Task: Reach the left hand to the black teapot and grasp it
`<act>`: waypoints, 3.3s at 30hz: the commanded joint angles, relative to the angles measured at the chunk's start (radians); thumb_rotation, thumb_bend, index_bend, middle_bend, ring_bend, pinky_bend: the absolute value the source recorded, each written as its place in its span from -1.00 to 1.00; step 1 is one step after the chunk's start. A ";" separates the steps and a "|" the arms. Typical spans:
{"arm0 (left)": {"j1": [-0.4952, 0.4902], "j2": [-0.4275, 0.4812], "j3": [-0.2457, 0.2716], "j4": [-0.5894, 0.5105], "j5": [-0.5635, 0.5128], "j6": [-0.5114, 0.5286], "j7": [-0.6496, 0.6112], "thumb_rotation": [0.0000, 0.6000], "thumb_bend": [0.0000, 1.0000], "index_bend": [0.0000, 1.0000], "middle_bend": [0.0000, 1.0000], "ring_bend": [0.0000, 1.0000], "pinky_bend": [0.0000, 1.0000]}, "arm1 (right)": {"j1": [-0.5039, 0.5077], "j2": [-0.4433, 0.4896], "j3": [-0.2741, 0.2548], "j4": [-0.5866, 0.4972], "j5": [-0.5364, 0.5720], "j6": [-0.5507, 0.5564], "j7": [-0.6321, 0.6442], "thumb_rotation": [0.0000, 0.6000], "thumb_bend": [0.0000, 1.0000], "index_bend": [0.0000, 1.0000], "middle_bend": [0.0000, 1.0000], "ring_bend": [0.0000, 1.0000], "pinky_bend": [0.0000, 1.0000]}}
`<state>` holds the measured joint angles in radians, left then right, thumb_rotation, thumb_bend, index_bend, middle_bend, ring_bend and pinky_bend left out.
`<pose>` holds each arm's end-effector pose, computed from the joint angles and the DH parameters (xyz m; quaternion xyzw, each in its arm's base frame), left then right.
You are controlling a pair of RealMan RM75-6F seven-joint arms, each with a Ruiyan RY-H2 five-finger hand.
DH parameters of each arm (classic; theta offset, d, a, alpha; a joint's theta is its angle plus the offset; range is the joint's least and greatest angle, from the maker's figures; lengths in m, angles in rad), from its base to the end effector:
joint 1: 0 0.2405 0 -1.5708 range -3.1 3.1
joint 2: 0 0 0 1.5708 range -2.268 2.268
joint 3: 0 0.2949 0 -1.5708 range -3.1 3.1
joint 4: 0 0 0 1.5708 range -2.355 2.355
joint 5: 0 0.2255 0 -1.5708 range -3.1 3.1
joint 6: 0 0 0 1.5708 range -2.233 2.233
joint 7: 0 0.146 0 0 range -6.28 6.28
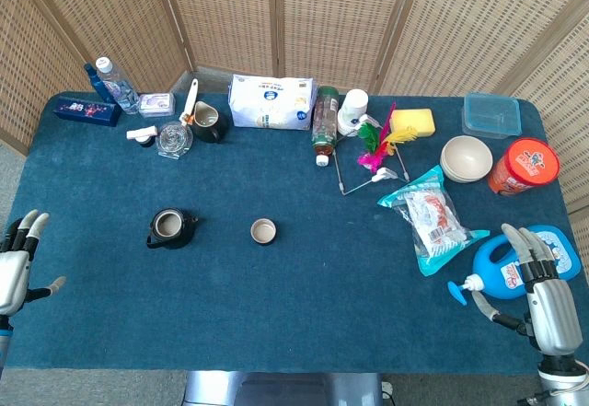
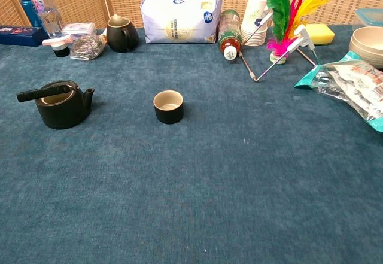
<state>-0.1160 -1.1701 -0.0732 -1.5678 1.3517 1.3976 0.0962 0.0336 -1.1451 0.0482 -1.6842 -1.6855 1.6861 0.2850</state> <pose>-0.3735 0.2029 0.1474 -0.5822 -0.4070 -0.3293 0.6221 -0.3086 -0.1643 0.1651 0.5207 -0.4123 0.5706 0.4830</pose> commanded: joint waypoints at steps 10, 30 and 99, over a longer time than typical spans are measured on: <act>-0.013 -0.004 -0.008 -0.016 -0.022 -0.029 0.005 1.00 -0.48 -1.00 -1.00 -0.98 -0.50 | 0.000 -0.002 0.006 0.002 0.007 -0.003 -0.031 1.00 -0.49 -1.00 -1.00 -1.00 -1.00; -0.189 -0.229 -0.077 -0.130 -0.078 -0.137 0.332 1.00 -0.48 -1.00 -1.00 -0.99 -0.80 | -0.016 -0.022 0.064 0.049 0.087 0.020 -0.335 1.00 -0.78 -1.00 -1.00 -1.00 -1.00; -0.412 -0.354 -0.099 0.130 0.023 -0.051 0.507 1.00 0.43 0.43 0.64 0.58 0.71 | -0.017 0.047 0.047 -0.019 0.113 -0.051 -0.229 1.00 -0.78 -1.00 -1.00 -1.00 -1.00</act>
<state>-0.5180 -1.5415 -0.1707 -1.4313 1.3555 1.3462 0.6220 0.0168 -1.0980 0.0955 -1.7027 -1.5719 1.6349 0.0561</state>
